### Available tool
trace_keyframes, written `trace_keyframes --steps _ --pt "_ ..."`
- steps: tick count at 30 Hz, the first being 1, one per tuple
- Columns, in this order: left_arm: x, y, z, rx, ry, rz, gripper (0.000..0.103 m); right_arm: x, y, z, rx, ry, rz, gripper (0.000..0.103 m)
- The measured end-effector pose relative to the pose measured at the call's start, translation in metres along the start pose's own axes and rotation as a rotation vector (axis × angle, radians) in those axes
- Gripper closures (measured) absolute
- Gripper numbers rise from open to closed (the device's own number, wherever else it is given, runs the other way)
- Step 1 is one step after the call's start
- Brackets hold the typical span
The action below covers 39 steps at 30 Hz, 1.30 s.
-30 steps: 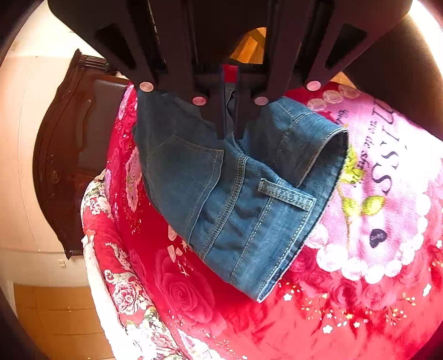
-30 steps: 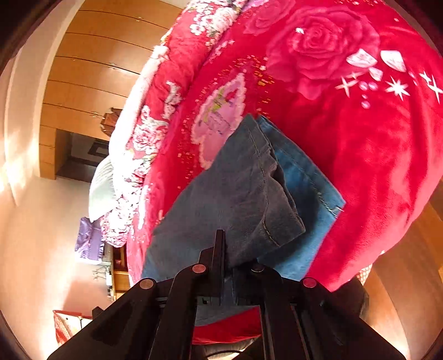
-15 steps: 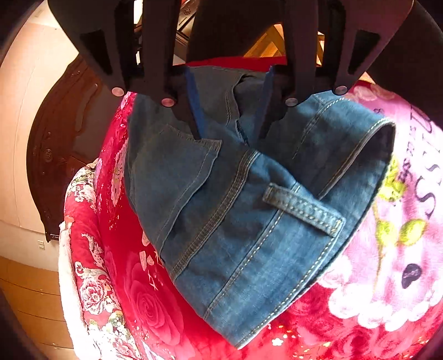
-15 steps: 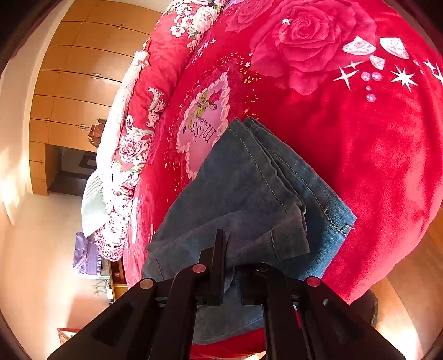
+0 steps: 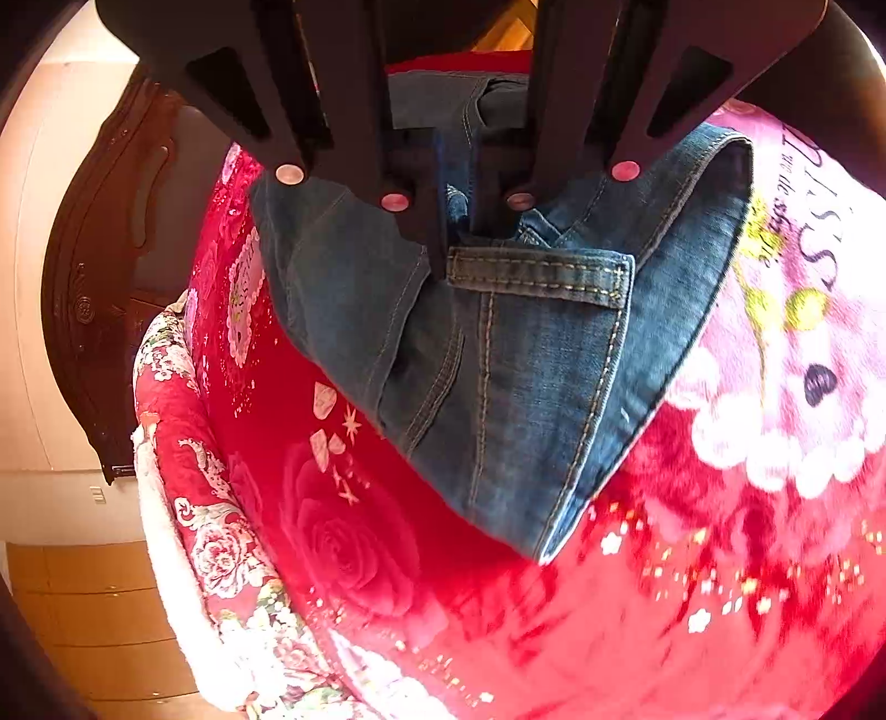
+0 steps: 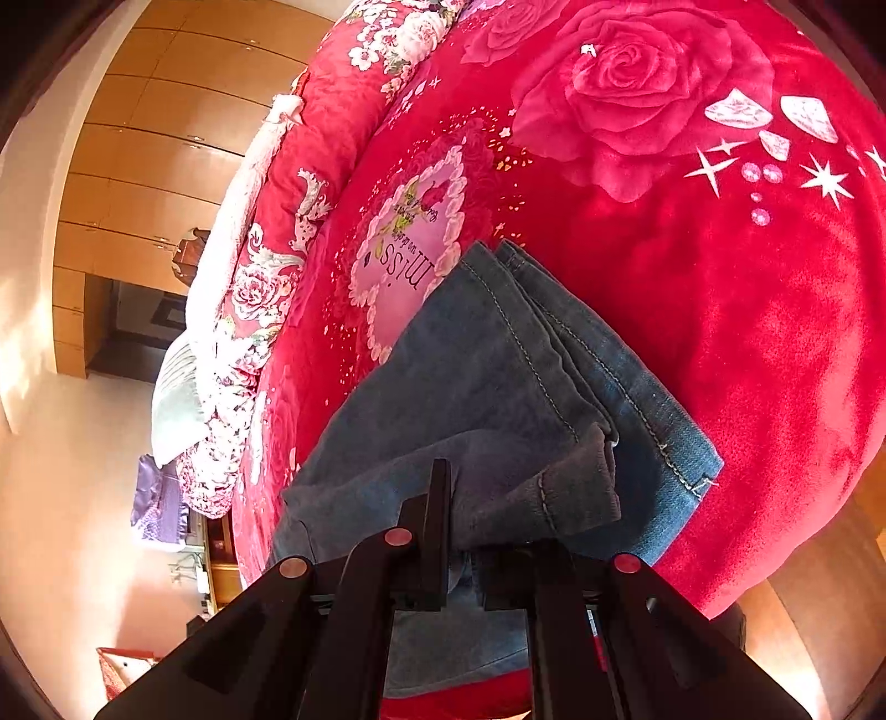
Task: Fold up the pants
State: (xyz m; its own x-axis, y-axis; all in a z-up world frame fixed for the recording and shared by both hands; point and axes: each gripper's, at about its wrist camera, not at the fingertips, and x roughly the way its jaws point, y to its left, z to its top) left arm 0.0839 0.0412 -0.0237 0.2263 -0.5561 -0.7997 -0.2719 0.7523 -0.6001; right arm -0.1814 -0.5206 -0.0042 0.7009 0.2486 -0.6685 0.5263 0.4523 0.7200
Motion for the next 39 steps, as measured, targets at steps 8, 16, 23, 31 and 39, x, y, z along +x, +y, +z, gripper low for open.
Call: trace_keyframes --steps 8,16,23,31,39 --pt "-0.041 -0.020 -0.028 0.082 -0.011 -0.038 0.101 -0.043 0.024 -0.001 -0.030 -0.045 0.162 0.100" --pt "0.001 0.046 -0.072 -0.019 0.210 0.099 0.101 -0.063 -0.047 -0.027 0.089 0.018 0.045 0.100" --pt "-0.005 0.051 -0.073 0.090 0.302 0.067 0.100 -0.047 -0.076 -0.030 0.135 0.056 -0.125 0.090" --pt "-0.057 0.033 -0.013 0.159 0.117 0.085 0.085 -0.050 -0.001 0.020 -0.088 -0.036 -0.238 0.088" --pt "-0.069 0.066 0.011 0.082 0.062 0.130 0.083 -0.097 -0.061 -0.019 0.357 0.012 -0.150 0.044"
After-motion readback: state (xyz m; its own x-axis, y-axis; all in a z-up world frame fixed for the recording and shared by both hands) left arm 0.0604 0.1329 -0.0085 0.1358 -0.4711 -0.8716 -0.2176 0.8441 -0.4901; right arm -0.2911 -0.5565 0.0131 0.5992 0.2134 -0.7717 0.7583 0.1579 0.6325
